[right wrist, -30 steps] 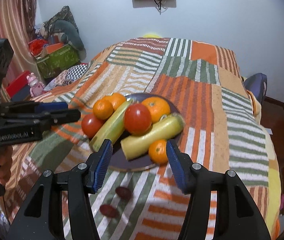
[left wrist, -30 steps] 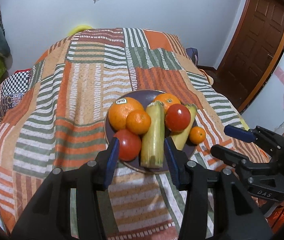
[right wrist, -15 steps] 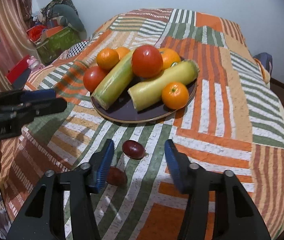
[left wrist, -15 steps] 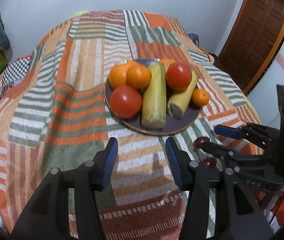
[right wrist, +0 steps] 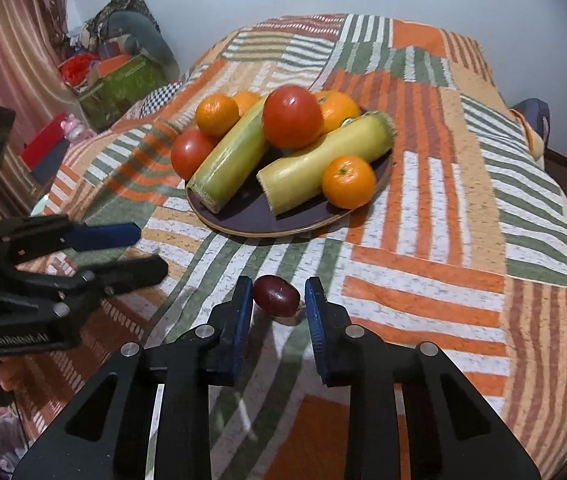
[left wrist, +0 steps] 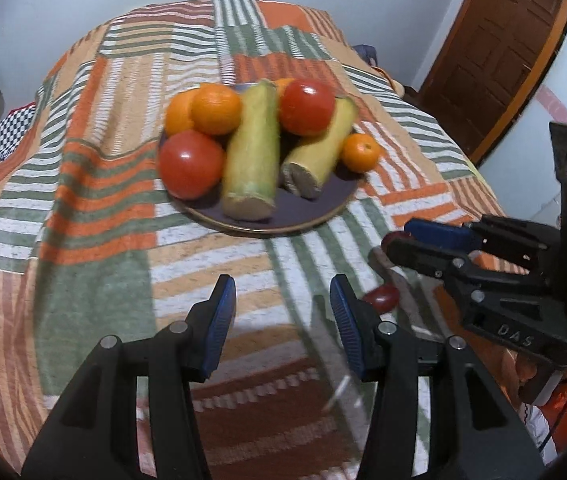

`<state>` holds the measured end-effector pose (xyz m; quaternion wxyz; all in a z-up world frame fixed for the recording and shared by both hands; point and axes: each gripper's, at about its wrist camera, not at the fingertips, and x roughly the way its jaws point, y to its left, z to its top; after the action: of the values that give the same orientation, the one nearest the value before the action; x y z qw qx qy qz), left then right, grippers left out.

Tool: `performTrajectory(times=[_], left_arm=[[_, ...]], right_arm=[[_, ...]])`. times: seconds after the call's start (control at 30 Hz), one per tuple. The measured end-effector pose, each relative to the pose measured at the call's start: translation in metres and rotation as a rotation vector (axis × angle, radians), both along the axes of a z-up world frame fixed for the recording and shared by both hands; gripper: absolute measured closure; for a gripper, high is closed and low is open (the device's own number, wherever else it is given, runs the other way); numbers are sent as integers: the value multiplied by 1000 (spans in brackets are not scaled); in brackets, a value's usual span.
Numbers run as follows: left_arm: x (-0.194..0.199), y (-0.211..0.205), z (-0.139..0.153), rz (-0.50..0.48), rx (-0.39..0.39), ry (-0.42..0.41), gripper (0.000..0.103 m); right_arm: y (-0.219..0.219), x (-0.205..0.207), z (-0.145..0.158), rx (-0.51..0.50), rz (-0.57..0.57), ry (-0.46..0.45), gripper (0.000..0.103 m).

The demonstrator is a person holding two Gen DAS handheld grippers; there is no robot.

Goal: Organize fruits
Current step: 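Grasp a dark red date with the right tool while the left tool grasps another date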

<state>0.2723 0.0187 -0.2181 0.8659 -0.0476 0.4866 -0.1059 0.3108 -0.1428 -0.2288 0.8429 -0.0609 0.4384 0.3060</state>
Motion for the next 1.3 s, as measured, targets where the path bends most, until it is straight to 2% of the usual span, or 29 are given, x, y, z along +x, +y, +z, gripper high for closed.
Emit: performTrajectory(times=[0.33,0.43,0.5,0.6,0.9,1.17,1.3], left_arm=[[-4,-46,-13,-67,-24,42,54],[-4,-55,-16,-78,-19,48,61],[-4,-60,-18,-86,-9,48,71],[-4,-64,-19,-85,13,37,75],[-6,-39,-7,-34,6,1,75],[8,5,4,56,-19,-25,75],[20,12,6,65,-37,-35,75]], right_arm=[[-43,-14,18,18,-51,-40,78],[-51,-17,18,12,-58,-41,78],[-54,-17,17,12,-63,-41,78],[-58,-18,15,20,-70,-34,78],[-50,-17,15,53,-54,-31,78],[-16,-7,19,65,-8,-50,78],[0,4,17,64,7,-53,78]])
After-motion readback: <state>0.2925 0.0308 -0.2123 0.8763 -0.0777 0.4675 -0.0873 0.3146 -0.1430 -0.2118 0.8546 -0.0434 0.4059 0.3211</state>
